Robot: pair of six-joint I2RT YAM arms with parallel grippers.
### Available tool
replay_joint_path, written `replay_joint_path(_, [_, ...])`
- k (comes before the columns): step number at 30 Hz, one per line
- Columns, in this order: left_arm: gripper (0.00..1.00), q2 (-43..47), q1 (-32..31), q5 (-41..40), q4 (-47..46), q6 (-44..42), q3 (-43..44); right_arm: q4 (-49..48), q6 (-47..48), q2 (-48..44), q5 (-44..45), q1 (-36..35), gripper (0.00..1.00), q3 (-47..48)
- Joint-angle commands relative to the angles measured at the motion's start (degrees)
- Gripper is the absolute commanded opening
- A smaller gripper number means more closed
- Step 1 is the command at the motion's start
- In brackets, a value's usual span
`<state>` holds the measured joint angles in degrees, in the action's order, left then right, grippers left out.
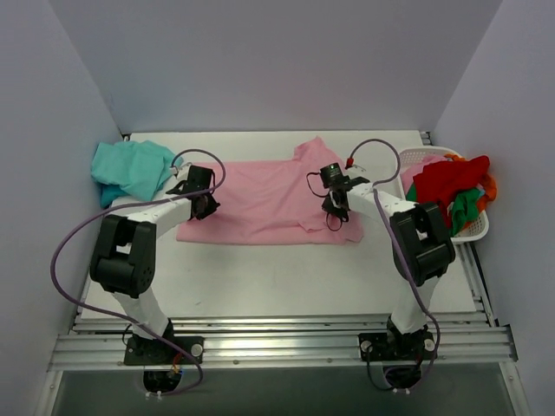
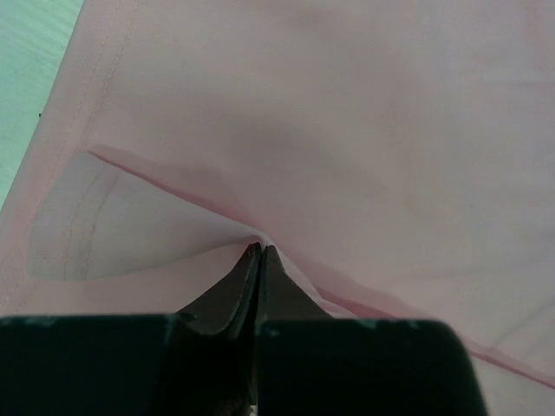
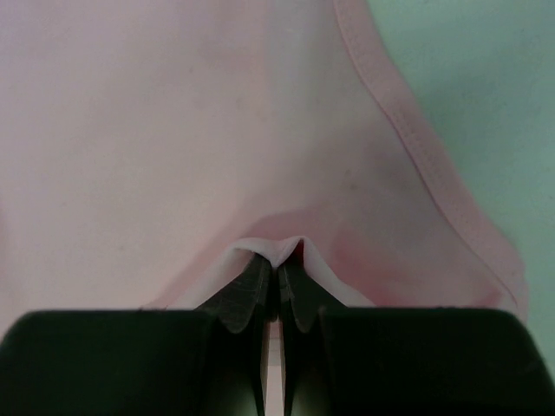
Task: Fold and stack the t-shirts
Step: Fold the flattened tshirt in 1/3 of the way
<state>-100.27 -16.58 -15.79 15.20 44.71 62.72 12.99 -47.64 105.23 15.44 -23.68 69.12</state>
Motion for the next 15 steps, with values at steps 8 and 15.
replay_joint_path(8, [0.02, -7.4, 3.8, 4.0, -2.9, -1.7, 5.0, 0.9, 2.1, 3.2, -1.6, 5.5, 0.0, 6.7])
replay_joint_path(15, [0.25, -9.2, 4.3, 5.9, -4.0, -1.2, 5.4, 2.7, 2.1, 7.8, -4.4, 6.5, 0.0, 12.5])
